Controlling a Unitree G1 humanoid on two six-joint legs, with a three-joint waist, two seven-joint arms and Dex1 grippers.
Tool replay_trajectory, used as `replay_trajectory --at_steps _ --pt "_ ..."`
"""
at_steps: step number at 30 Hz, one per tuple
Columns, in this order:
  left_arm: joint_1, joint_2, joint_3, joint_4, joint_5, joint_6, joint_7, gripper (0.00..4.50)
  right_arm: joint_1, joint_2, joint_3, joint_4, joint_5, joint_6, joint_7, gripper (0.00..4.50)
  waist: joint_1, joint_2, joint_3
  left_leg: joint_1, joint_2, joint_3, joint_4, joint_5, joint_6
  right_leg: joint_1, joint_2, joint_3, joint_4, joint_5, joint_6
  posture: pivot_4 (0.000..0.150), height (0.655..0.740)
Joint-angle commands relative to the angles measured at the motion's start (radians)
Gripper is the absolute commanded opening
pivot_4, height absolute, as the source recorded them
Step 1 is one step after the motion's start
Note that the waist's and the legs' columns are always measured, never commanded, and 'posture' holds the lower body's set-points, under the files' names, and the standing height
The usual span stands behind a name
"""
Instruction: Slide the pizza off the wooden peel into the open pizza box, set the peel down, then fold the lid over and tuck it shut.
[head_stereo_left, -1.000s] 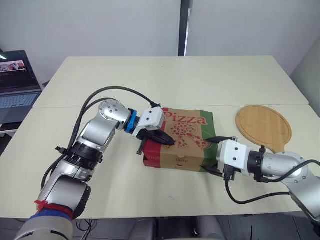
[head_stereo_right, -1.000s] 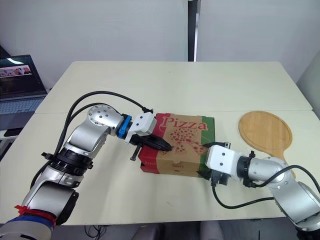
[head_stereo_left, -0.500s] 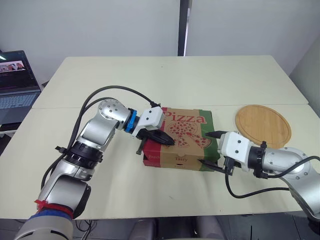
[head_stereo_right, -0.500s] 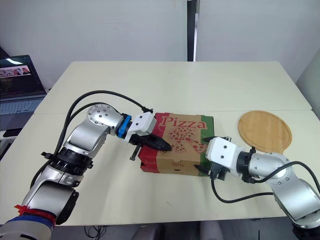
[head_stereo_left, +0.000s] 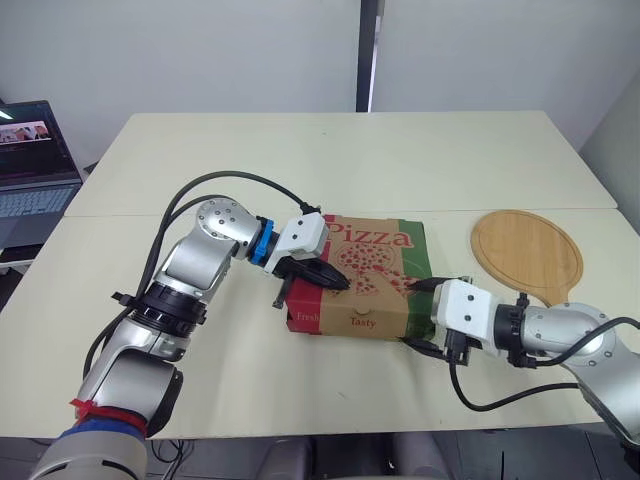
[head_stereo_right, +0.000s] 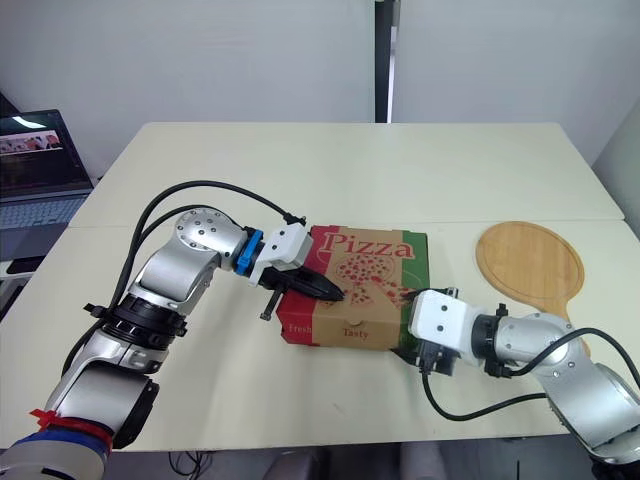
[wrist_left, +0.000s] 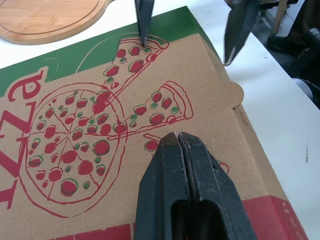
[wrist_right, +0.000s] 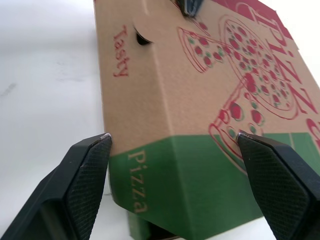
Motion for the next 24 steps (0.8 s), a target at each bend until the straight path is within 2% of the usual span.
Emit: replay_trajectory --at_steps 1,15,24 --pt "-0.026 0.004 0.029 -0.011 -0.013 -0.009 -0.005 0.00 -0.025 0.009 -0.002 0.005 -0.039 -0.039 -0.018 4.28 0.000 0.000 0.000 0.000 0.000 0.000 0.000 0.000 0.000 0.000 0.000 0.000 0.000 0.000 0.000 0.150 0.7400" --pt "-0.054 0.013 0.033 0.013 -0.004 -0.026 -0.023 0.00 -0.079 0.040 -0.047 -0.002 -0.021 -0.009 -0.017 4.28 0.000 0.000 0.000 0.000 0.000 0.000 0.000 0.001 -0.002 0.000 0.000 0.000 0.000 0.000 0.000 0.150 0.7400" --pt "-0.009 0.015 0.004 -0.055 0.007 -0.021 -0.032 0.00 -0.050 0.035 -0.010 0.001 -0.049 0.003 -0.027 4.28 0.000 0.000 0.000 0.000 0.000 0.000 0.000 0.001 -0.002 0.000 0.000 0.000 0.000 0.000 0.000 0.150 0.7400"
